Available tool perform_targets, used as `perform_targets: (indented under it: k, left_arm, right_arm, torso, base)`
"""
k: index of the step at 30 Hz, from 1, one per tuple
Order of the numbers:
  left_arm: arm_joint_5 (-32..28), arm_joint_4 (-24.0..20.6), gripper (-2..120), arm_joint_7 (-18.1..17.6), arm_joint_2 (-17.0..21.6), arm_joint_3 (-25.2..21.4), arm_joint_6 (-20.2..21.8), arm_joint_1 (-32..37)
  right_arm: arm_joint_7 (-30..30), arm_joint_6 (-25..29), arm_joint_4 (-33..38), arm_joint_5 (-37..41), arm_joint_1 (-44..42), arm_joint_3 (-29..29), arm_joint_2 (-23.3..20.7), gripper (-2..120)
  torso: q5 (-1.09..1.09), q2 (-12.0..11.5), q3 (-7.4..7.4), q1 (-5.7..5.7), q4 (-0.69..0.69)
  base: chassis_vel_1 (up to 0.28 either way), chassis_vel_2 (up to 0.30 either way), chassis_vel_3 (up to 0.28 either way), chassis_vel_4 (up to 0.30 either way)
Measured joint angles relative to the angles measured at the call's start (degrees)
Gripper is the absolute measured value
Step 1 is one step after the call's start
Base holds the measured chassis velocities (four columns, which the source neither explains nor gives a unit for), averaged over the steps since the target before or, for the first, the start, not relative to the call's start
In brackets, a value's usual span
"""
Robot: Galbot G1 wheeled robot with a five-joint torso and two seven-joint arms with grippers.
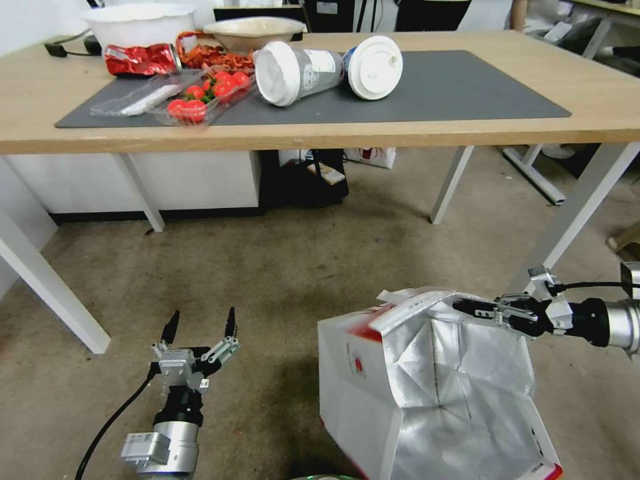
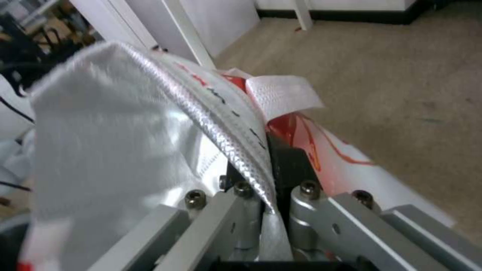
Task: Pick up the food delivery bag from the floor and place it on the table.
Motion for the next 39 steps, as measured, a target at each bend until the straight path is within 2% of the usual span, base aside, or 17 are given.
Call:
perform_targets:
  k: [9, 19, 39]
  left_arm:
    - [-0.3, -0.5, 100, 0.1, 0.0, -0.3, -0.3, 0.2]
    - [0.7, -0.9, 100, 0.8, -0.3, -0.3, -1.1, 0.5]
    - [-0.3, -0.6, 100, 0.9, -0.3, 0.0, -2.7, 0.4]
  right_arm:
    - [0.8, -0.5, 1.6, 0.9, -1.3, 0.3, 1.0, 0]
    - [-1.1, -0.8, 3.2, -0.6, -4.1, 1.4, 2.5, 0]
    - [-1.8, -0.6, 3.5, -1.9, -5.1, 1.8, 3.5, 0]
  torso:
    - [0.00, 0.0, 0.00, 0.00, 0.01]
    - [0.00, 0.0, 0.00, 0.00, 0.00]
    - [0.00, 0.0, 0.00, 0.00, 0.01]
  base:
    - [0.000, 0.000, 0.000, 0.000]
    - [0.000, 0.000, 0.000, 0.000]
    - [0.000, 0.000, 0.000, 0.000]
